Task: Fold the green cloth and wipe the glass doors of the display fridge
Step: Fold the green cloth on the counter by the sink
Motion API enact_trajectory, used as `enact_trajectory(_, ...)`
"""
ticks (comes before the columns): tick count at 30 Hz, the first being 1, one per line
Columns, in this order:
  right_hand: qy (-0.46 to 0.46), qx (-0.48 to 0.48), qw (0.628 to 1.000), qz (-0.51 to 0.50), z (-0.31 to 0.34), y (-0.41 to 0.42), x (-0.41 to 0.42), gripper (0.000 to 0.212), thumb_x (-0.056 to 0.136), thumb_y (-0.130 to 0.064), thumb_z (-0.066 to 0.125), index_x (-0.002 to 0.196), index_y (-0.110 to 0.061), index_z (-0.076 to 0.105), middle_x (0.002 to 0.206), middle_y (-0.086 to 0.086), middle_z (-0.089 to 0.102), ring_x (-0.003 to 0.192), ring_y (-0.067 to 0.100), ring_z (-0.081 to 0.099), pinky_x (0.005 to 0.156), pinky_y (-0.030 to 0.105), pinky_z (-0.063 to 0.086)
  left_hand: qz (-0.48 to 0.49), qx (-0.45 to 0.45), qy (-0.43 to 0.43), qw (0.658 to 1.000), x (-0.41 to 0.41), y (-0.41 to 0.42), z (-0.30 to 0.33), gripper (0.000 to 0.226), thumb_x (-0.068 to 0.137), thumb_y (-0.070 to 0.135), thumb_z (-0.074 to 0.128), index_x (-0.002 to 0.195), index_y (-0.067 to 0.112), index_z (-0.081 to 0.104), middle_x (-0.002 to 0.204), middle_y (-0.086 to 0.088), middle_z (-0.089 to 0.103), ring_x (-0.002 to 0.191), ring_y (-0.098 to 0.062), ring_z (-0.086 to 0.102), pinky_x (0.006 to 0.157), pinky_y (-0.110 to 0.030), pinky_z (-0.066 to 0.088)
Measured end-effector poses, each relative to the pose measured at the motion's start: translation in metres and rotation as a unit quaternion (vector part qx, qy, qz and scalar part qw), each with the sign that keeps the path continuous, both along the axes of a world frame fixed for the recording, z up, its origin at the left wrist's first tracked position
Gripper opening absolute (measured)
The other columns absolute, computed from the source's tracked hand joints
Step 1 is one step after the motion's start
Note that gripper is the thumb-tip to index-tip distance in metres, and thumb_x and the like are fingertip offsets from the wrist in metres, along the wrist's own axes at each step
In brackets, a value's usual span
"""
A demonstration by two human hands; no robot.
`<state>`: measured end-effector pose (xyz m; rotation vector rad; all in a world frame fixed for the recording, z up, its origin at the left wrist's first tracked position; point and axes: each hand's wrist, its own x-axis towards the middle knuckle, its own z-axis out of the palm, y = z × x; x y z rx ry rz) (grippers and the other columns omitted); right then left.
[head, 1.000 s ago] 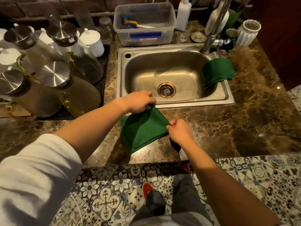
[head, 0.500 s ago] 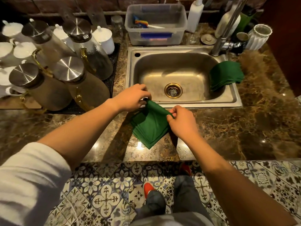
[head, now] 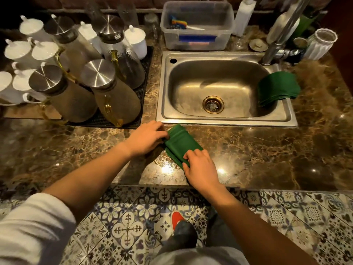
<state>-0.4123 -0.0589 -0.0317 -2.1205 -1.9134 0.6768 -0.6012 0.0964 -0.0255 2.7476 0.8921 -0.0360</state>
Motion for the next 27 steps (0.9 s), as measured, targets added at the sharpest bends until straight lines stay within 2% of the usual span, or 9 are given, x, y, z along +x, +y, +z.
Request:
enact_trajectory(4,0.025,-0.026,0.999,-0.013,-0.006,-0.002,0.002,0.033,0.095,-0.043,0.056,0.118,-0.020,0.063,0.111,0.004,0.062,0.113,0.025,0.047,0.088,0.038,0.047,0.046,-0.085,0.037,0.995,0.008,0.001,0.000,0.030,0.081,0.027,0.067,0.111,0.022,0.069,0.118,-0.005,0.055,0.111,-0.026,0.051,0.091,-0.043,0.048)
enact_trajectory(7,0.093,0.013,0.985,-0.144,-0.002,-0.001,0.014,0.041,0.095,-0.050,0.054,0.121,-0.020,0.062,0.113,0.004,0.061,0.111,0.025,0.052,0.089,0.037,0.049,0.135,-0.177,0.009,0.975,0.021,0.008,0.008,0.037,0.070,0.043,0.057,0.101,0.028,0.070,0.114,0.000,0.055,0.113,-0.025,0.051,0.095,-0.038,0.045)
enact_trajectory(10,0.074,-0.069,0.961,-0.256,-0.002,0.005,0.026,0.079,0.085,-0.070,0.054,0.139,-0.013,0.046,0.136,0.012,0.046,0.129,0.034,0.041,0.103,0.045,0.043,0.178,-0.222,-0.018,0.958,0.036,0.014,0.005,0.065,0.071,0.050,0.072,0.129,0.025,0.058,0.124,-0.008,0.057,0.120,-0.029,0.050,0.103,-0.042,0.042)
enact_trajectory(13,0.056,-0.169,0.949,-0.262,-0.003,0.008,0.021,0.097,0.074,-0.079,0.059,0.140,-0.011,0.041,0.147,0.018,0.033,0.138,0.038,0.027,0.107,0.048,0.038,0.181,-0.237,0.066,0.952,0.050,0.015,-0.004,0.104,0.066,0.053,0.084,0.151,0.024,0.032,0.143,-0.014,0.041,0.136,-0.035,0.030,0.113,-0.052,0.030)
enact_trajectory(15,0.052,-0.171,0.948,-0.265,-0.005,0.011,0.013,0.089,0.074,-0.075,0.064,0.135,-0.013,0.044,0.144,0.017,0.034,0.134,0.038,0.028,0.104,0.047,0.039,0.184,-0.229,0.100,0.951,0.056,0.014,-0.010,0.105,0.064,0.052,0.086,0.149,0.023,0.032,0.142,-0.012,0.035,0.137,-0.034,0.022,0.114,-0.057,0.025)
enact_trajectory(17,0.071,-0.163,0.942,-0.283,-0.008,0.014,0.008,0.076,0.076,-0.067,0.069,0.128,-0.016,0.048,0.141,0.014,0.037,0.132,0.037,0.029,0.105,0.050,0.037,0.199,-0.238,0.076,0.948,0.056,0.011,-0.014,0.099,0.063,0.047,0.088,0.143,0.022,0.036,0.141,-0.011,0.033,0.137,-0.033,0.021,0.113,-0.059,0.024)
enact_trajectory(21,0.183,-0.117,0.930,-0.297,-0.011,0.012,0.005,0.031,0.086,-0.045,0.070,0.088,-0.030,0.043,0.116,0.003,0.050,0.119,0.029,0.035,0.100,0.051,0.037,0.223,-0.255,-0.033,0.940,0.045,-0.001,-0.020,0.068,0.063,0.034,0.090,0.111,0.029,0.042,0.118,-0.009,0.049,0.117,-0.031,0.041,0.103,-0.053,0.036)
enact_trajectory(24,0.301,-0.080,0.897,-0.314,-0.008,0.007,0.009,0.035,0.091,-0.032,0.068,0.078,-0.033,0.035,0.102,0.005,0.052,0.101,0.030,0.050,0.087,0.048,0.046,0.257,-0.315,-0.168,0.898,0.040,-0.017,-0.021,0.056,0.068,0.015,0.087,0.092,0.024,0.038,0.088,-0.003,0.054,0.081,-0.019,0.052,0.078,-0.054,0.051)
enact_trajectory(27,0.402,-0.029,0.862,-0.306,0.000,0.002,0.024,0.033,0.095,-0.019,0.064,0.084,-0.032,0.035,0.093,0.003,0.049,0.086,0.025,0.054,0.072,0.043,0.048,0.287,-0.344,-0.275,0.851,0.047,-0.032,-0.018,0.056,0.071,0.001,0.084,0.091,0.020,0.036,0.080,-0.002,0.050,0.072,-0.011,0.048,0.065,-0.040,0.048)
